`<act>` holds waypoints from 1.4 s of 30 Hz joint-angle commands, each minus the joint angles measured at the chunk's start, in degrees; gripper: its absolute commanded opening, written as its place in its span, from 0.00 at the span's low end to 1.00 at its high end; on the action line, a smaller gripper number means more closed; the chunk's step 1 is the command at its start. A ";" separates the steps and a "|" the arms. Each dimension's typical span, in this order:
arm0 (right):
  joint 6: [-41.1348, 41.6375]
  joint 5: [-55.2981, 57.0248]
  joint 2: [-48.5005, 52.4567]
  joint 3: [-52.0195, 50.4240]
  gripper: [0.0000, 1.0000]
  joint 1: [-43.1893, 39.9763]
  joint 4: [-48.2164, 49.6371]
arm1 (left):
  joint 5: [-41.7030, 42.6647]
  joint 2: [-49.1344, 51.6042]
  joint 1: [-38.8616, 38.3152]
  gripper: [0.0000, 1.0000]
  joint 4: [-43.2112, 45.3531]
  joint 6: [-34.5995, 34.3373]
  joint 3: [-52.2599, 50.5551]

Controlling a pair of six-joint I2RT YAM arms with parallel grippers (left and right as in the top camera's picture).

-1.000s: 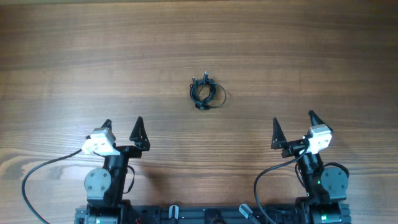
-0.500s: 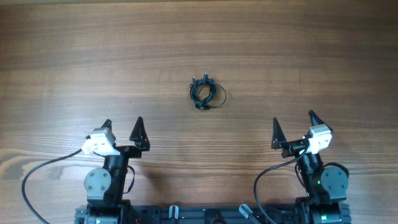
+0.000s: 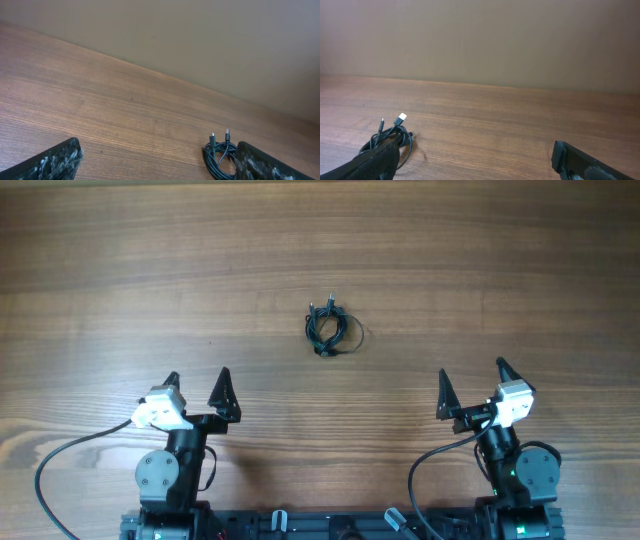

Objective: Untangle cables

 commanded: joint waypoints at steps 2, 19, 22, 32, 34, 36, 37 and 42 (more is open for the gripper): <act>-0.68 0.96 0.11 -0.02 1.00 0.02 0.11 | -2.56 -0.31 -0.22 1.00 3.58 1.31 -0.63; -0.68 0.96 0.11 -0.02 1.00 0.02 0.11 | 9.94 6.84 -0.24 1.00 9.84 -3.41 12.00; -0.70 0.96 0.11 -0.02 1.00 0.02 0.11 | 12.83 14.10 -0.24 1.00 9.77 -3.65 17.79; -0.70 0.96 0.11 -0.02 1.00 0.02 0.11 | 22.56 48.30 -3.04 1.00 -8.70 -6.86 45.81; -0.68 0.96 0.11 -0.02 0.99 0.02 0.11 | 22.51 54.71 -6.10 1.00 -14.25 -6.86 51.82; -0.70 0.96 0.11 -0.02 1.00 0.02 0.11 | 22.56 60.30 -9.75 1.00 -17.40 -6.86 55.76; -0.68 0.96 0.11 -0.02 1.00 0.02 0.11 | 22.58 62.38 -11.56 1.00 -17.33 -6.88 56.46; -0.70 0.96 0.11 -0.02 1.00 0.02 0.11 | 22.53 72.43 -19.37 1.00 -14.32 -6.84 56.48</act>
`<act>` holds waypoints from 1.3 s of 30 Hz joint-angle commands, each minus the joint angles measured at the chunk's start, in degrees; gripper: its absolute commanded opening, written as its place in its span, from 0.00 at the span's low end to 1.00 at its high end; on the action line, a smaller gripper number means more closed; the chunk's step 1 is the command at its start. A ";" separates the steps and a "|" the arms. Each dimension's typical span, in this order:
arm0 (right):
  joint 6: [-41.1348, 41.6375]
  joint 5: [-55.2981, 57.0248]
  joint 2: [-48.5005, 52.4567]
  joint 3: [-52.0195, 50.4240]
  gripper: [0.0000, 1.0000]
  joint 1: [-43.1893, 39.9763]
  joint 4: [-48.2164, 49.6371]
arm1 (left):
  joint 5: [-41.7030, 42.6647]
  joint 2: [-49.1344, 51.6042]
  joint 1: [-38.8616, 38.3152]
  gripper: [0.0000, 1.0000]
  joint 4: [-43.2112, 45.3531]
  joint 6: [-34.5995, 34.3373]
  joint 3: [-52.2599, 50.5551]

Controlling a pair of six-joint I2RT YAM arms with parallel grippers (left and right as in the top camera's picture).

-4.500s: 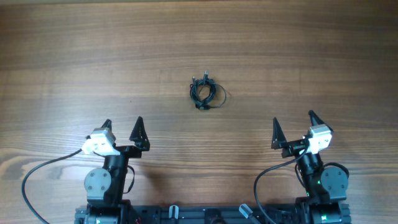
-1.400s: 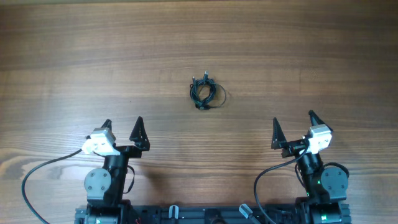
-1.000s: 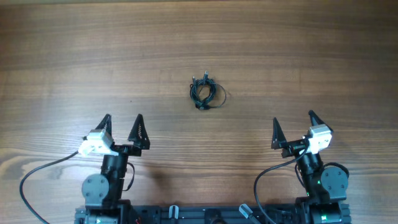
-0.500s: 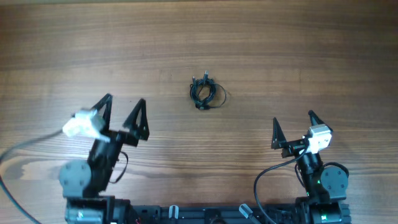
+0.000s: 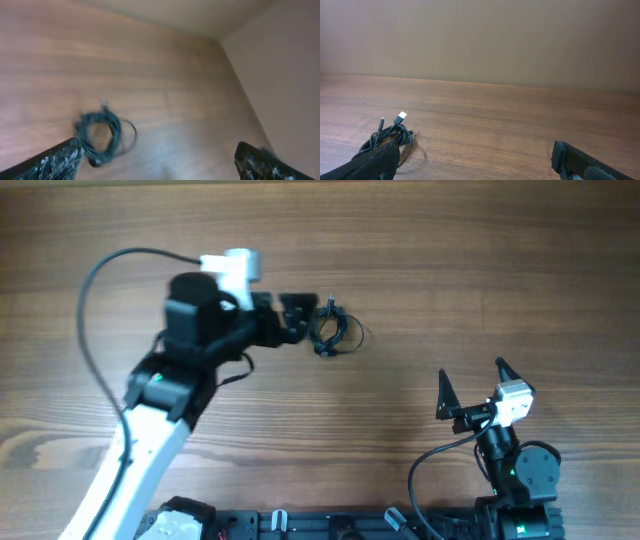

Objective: Untangle cables
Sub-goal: 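Reach the left gripper forward over the black cable bundle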

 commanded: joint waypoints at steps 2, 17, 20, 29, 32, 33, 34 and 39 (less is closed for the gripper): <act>-0.68 0.96 -0.22 -0.02 0.99 0.02 0.24 | 0.81 8.37 -5.07 1.00 0.61 -0.11 0.74; -0.70 0.96 -0.22 -0.02 1.00 0.02 0.24 | -15.74 30.34 -6.03 0.81 4.22 -0.17 0.70; -0.68 0.96 -0.22 -0.02 1.00 0.02 0.24 | -19.76 32.63 -6.03 0.75 4.96 -0.17 0.70; -0.70 0.96 -0.22 -0.02 1.00 0.02 0.24 | -21.18 36.94 -6.69 0.62 9.18 -0.20 0.70; -0.70 0.96 -0.22 -0.02 1.00 0.02 0.24 | -21.20 38.40 -8.11 0.56 10.58 -0.15 0.70; -0.70 0.96 -0.22 -0.02 1.00 0.02 0.24 | -21.22 38.97 -8.59 0.56 10.80 -0.17 0.70; -0.70 0.96 -0.22 -0.02 1.00 0.02 0.24 | -21.22 39.43 -8.90 0.54 10.82 -0.17 0.70; -0.70 0.96 -0.22 -0.02 1.00 0.02 0.24 | -21.62 43.69 -9.77 0.13 10.51 -0.17 0.68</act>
